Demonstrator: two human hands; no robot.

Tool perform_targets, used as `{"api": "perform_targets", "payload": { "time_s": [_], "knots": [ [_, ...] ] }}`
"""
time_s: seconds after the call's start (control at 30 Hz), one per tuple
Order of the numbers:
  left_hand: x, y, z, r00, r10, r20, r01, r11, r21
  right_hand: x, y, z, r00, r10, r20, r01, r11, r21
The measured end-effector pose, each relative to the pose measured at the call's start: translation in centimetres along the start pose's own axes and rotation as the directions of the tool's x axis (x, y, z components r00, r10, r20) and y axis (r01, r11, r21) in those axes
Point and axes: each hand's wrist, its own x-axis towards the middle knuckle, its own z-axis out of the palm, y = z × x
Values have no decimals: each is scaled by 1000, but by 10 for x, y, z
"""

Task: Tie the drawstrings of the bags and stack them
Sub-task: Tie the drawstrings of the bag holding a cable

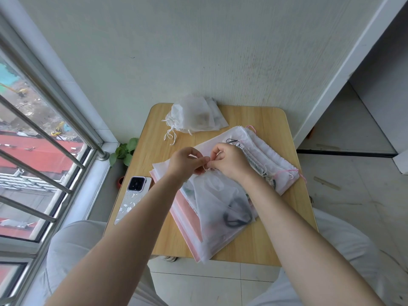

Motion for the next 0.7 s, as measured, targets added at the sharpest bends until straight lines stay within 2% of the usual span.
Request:
{"api": "perform_targets", "payload": {
  "time_s": [0.07,0.2,0.37,0.47,0.57,0.7],
  "knots": [
    [-2,4,0,1000,-10,-5,11,1000,15,-1,0,3,999,1,-48,0,1000,18],
    [-6,12,-4,998,-2,69,-7,993,118,0,1,5,994,26,-110,-24,999,24],
    [-5,13,0,1000,15,7,-16,976,219,3,0,4,988,7,-152,-16,998,-56],
    [-2,15,6,999,31,-42,-18,962,274,4,0,3,987,-97,-130,61,965,-254],
    [-2,16,10,997,67,-37,-52,948,315,5,1,0,983,-173,-55,129,880,-457],
    [-2,13,13,992,119,-43,-101,949,299,6,-2,-7,982,-184,50,180,807,-563]
  ]
}}
